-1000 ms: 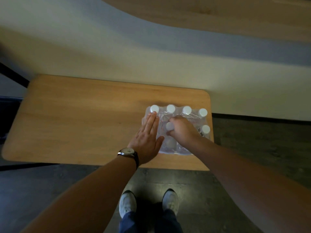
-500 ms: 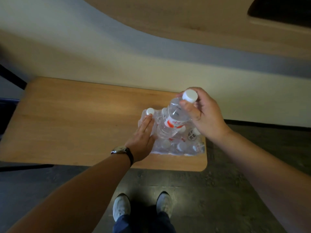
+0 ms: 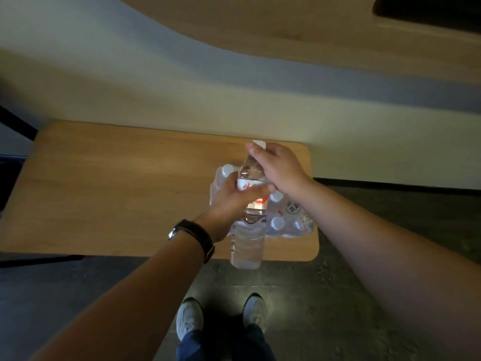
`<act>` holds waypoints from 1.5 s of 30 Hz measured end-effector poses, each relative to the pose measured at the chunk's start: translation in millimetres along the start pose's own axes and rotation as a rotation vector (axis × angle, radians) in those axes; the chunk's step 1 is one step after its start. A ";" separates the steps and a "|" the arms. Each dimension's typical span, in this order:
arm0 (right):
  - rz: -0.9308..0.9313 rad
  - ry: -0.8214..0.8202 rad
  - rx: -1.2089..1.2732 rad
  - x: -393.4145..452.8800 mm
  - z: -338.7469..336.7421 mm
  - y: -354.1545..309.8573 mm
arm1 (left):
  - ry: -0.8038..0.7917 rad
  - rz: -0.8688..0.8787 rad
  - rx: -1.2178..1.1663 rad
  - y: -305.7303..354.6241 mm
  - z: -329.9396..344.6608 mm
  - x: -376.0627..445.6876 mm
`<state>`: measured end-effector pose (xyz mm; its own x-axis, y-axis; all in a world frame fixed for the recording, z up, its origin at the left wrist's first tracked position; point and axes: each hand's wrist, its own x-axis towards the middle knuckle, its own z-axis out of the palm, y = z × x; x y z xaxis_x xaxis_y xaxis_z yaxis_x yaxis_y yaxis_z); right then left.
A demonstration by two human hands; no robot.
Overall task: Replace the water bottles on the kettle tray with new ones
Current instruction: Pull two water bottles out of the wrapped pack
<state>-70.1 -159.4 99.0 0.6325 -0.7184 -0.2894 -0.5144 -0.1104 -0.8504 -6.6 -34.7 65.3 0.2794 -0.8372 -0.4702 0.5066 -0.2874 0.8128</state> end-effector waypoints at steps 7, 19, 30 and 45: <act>0.108 -0.127 -0.439 11.1 -16.3 41.5 | 0.156 -0.086 0.106 -23.1 -14.5 18.9; -0.111 -0.099 -1.023 -2.2 -16.0 110.3 | 0.194 -0.084 0.045 -39.6 -22.7 34.2; -0.295 -0.035 -0.171 -46.9 -113.2 37.6 | 0.198 -0.090 0.045 -37.1 -19.7 33.3; 0.167 -0.066 0.302 -47.9 -44.6 42.7 | 0.264 -0.080 0.084 -38.1 -15.2 24.8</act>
<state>-148.2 -160.3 96.2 0.5950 -0.6625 -0.4550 -0.4261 0.2199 -0.8775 -6.6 -37.4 17.5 0.4497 -0.6633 -0.5982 0.4690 -0.3945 0.7902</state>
